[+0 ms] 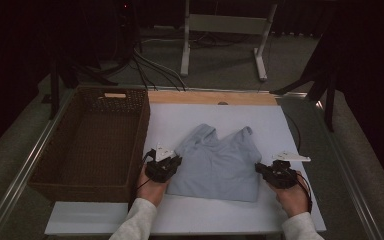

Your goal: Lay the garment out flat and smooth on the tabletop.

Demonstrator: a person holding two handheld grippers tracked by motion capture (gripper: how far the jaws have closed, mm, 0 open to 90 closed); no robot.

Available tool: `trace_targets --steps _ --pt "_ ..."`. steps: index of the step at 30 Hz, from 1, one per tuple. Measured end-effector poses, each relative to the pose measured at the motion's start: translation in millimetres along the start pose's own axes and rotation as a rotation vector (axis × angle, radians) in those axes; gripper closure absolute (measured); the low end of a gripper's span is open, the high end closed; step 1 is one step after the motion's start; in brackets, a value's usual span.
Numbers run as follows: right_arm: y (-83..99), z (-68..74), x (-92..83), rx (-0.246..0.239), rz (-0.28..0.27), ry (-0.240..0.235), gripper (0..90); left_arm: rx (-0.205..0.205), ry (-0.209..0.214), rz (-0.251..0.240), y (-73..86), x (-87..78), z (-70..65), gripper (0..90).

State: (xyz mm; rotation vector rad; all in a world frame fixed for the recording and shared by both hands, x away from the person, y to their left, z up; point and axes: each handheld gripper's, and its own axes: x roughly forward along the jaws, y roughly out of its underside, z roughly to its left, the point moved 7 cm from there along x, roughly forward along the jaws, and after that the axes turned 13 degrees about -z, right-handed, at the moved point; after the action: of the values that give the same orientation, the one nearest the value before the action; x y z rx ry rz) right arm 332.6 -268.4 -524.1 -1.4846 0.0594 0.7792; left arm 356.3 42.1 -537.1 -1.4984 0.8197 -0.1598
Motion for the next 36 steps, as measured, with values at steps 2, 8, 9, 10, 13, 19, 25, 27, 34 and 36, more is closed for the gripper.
trace_targets --steps 2,8,9,10,13,19,25,27,34,36 --pt "-3.2 -1.0 -0.6 -0.011 -0.012 0.015 87.8 -0.007 -0.009 -0.006 -2.2 -0.5 2.6 86.6" --pt "-10.4 -11.0 -2.2 -0.002 -0.04 0.056 88.2 -0.027 -0.042 -0.022 -7.7 0.2 10.0 86.8" --pt "-10.5 -12.3 -1.4 -0.007 -0.041 0.062 88.2 -0.03 -0.045 -0.023 -8.1 1.4 10.7 86.8" --pt "-9.8 -13.7 0.4 -0.016 -0.038 0.071 88.2 -0.028 -0.047 -0.02 -8.1 2.1 10.9 86.8" --pt "-6.7 -14.3 6.1 -0.039 -0.02 0.083 88.1 -0.025 -0.05 -0.013 -7.2 5.4 10.0 86.8" --pt "-3.2 -12.1 7.6 -0.048 -0.004 0.086 72.0 -0.036 -0.056 -0.017 -7.5 5.6 12.8 86.7" --pt "-3.8 -6.3 -10.7 -0.041 -0.021 0.074 51.8 -0.04 -0.062 -0.018 -7.6 5.6 15.0 86.7" --pt "0.7 -4.1 -16.0 -0.045 -0.015 0.067 47.8 -0.043 -0.064 -0.02 -7.6 6.0 15.2 86.7" --pt "15.3 -2.0 -22.4 -0.016 0.009 0.039 44.7 -0.049 -0.065 -0.023 -7.8 6.7 15.1 86.7" --pt "16.8 -0.1 -20.0 -0.012 0.015 0.025 44.4 -0.049 -0.064 -0.023 -7.8 6.9 15.3 86.6"
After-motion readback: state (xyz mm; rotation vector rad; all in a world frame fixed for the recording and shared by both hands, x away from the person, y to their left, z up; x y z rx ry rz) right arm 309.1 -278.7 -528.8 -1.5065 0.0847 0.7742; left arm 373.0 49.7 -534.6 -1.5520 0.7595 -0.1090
